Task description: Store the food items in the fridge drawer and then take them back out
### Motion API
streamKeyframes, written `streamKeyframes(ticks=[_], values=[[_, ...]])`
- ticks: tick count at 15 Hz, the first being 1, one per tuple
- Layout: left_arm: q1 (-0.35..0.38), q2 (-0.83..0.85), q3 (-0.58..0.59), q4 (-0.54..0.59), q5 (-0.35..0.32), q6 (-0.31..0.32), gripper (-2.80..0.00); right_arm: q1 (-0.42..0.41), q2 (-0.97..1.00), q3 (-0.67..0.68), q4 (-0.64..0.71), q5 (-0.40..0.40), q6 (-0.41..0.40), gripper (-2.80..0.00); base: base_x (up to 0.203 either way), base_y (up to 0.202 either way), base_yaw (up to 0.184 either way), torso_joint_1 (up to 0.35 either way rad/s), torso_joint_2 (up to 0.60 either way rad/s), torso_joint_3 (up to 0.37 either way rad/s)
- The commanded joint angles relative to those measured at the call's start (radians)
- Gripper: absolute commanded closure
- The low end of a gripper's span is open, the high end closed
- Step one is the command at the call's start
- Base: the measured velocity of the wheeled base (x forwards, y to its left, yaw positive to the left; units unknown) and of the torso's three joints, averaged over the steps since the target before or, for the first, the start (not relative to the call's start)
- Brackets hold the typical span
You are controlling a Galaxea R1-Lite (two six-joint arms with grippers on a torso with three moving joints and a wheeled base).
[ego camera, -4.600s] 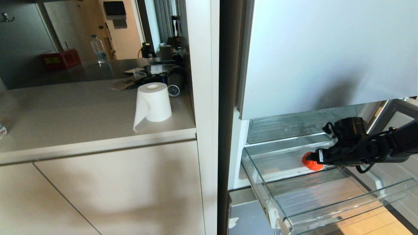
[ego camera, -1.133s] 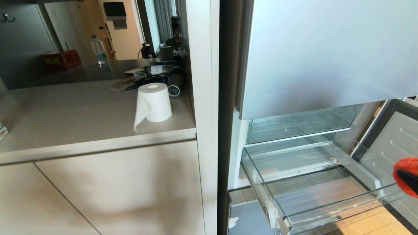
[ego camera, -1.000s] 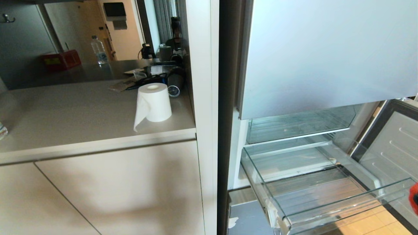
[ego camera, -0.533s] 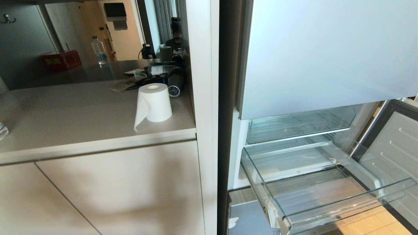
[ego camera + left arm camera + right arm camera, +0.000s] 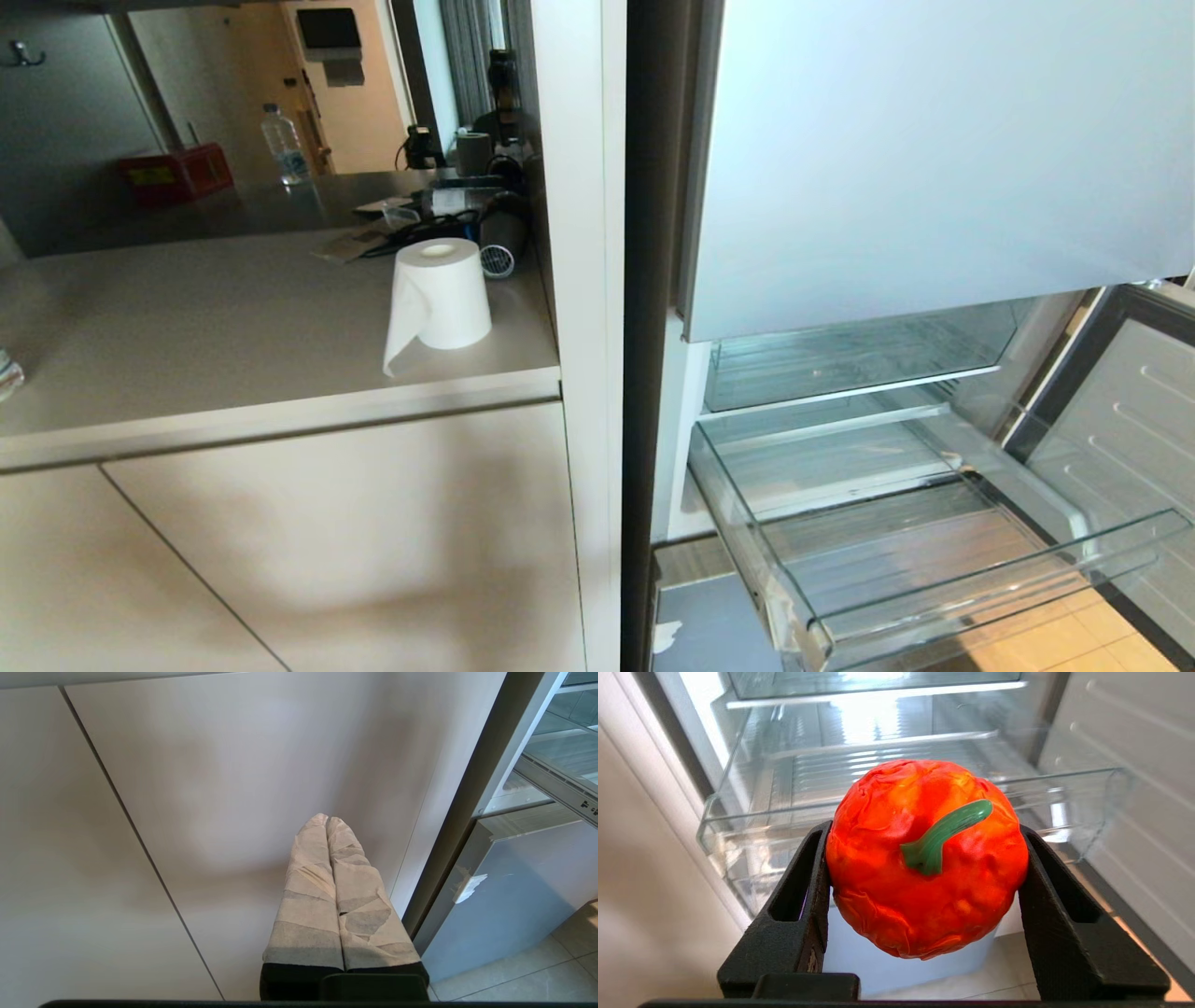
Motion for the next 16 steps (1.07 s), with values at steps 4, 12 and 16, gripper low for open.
streamKeyframes(ticks=[4,12,16], values=[[0.0,0.0,0.0,0.0,0.0,0.0,0.0,-0.001,-0.017,0.001,0.032,0.004,-0.076,0.0,0.0,0.0,0.0,0.0,0.0,0.0],[0.0,0.001,0.0,0.0,0.0,0.0,0.0,-0.001,-0.017,0.0,0.047,0.039,-0.148,0.0,0.0,0.0,0.0,0.0,0.0,0.0],[-0.001,0.0,0.0,0.0,0.0,0.0,0.0,-0.001,-0.018,0.002,0.045,0.035,-0.131,0.0,0.0,0.0,0.0,0.0,0.0,0.0]])
